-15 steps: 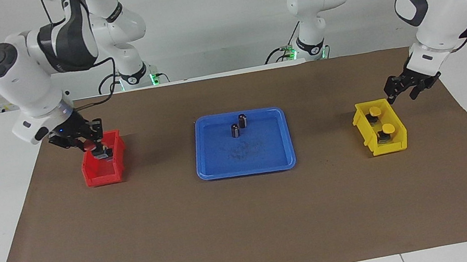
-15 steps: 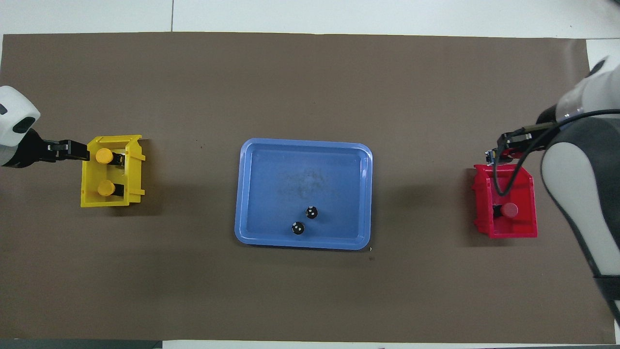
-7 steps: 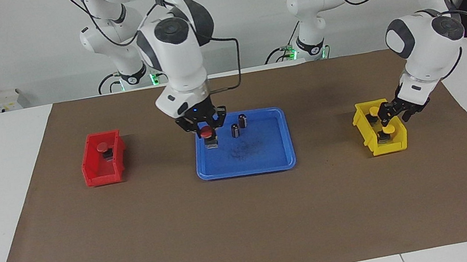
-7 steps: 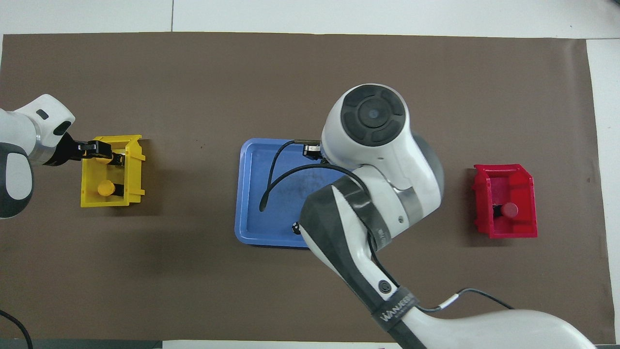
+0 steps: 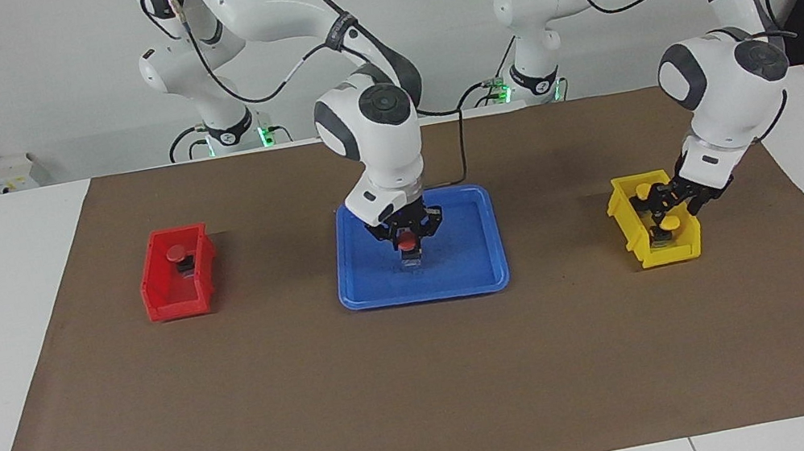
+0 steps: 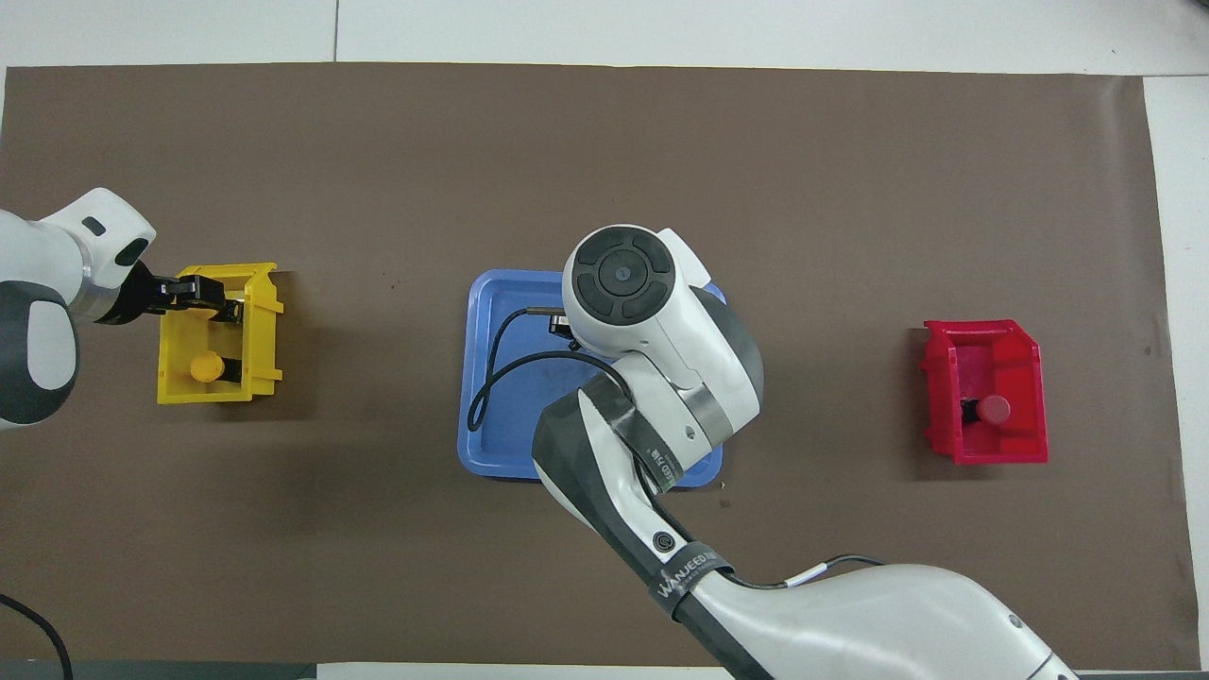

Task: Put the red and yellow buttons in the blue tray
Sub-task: 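Put the red button in the tray while the left gripper grasps yellow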

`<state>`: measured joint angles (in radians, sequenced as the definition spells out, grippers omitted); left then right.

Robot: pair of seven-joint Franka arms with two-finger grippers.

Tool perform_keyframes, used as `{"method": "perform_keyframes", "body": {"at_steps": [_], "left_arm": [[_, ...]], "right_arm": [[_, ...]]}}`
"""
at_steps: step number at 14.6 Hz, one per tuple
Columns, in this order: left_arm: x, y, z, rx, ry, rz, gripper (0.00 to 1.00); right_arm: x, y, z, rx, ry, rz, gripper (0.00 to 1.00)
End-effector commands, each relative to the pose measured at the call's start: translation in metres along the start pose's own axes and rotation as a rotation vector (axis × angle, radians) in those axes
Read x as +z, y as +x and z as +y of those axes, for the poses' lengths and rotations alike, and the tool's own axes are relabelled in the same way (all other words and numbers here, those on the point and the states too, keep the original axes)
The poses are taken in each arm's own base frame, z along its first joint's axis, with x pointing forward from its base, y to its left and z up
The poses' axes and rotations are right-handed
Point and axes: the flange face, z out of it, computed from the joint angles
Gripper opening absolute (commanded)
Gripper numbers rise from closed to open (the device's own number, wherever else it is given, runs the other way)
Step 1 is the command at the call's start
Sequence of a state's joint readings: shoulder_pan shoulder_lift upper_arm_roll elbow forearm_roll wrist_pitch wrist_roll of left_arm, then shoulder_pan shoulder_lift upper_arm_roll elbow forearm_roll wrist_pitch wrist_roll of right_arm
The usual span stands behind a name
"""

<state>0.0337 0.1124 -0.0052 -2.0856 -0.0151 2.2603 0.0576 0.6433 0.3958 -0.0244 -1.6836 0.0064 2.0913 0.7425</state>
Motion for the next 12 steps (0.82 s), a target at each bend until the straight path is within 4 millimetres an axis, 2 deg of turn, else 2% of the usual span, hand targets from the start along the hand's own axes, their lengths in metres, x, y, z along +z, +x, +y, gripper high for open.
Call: {"method": "perform_keyframes", "body": {"at_steps": [1, 4, 5, 6, 7, 8, 9, 10, 11, 12], "left_arm": [[0.003, -0.001, 0.01, -0.002, -0.01, 0.024, 0.76], [0.008, -0.004, 0.01, -0.002, -0.01, 0.025, 0.76], [0.015, -0.004, 0.011, -0.001, -0.01, 0.019, 0.76], [0.021, -0.003, 0.011, -0.001, -0.01, 0.018, 0.76], [0.022, -0.001, 0.011, -0.001, -0.009, 0.027, 0.73], [0.022, -0.001, 0.011, -0.003, -0.01, 0.021, 0.39], [0.022, -0.001, 0.01, -0.004, -0.01, 0.021, 0.04], [0.021, -0.001, 0.008, -0.007, -0.01, 0.019, 0.01], [0.019, 0.0, 0.008, -0.009, -0.01, 0.016, 0.01], [0.014, 0.003, 0.01, -0.006, -0.012, 0.001, 0.01]], "right_arm": [[0.013, -0.008, 0.002, -0.006, -0.002, 0.03, 0.17], [0.026, -0.015, 0.004, -0.029, -0.019, 0.042, 0.24], [0.026, -0.015, 0.004, -0.032, -0.021, 0.045, 0.3], [0.027, -0.016, 0.004, -0.032, -0.022, 0.044, 0.43], [0.027, -0.016, 0.004, -0.032, -0.022, 0.044, 0.49], [0.023, -0.013, 0.004, -0.031, -0.021, 0.048, 0.6], [0.013, -0.01, 0.001, -0.032, -0.011, 0.059, 0.63], [-0.001, -0.003, 0.001, -0.024, 0.004, 0.076, 0.64], [-0.023, 0.009, 0.011, -0.011, 0.018, 0.098, 0.64], [-0.047, 0.02, 0.028, 0.014, 0.028, 0.112, 0.64]]}}
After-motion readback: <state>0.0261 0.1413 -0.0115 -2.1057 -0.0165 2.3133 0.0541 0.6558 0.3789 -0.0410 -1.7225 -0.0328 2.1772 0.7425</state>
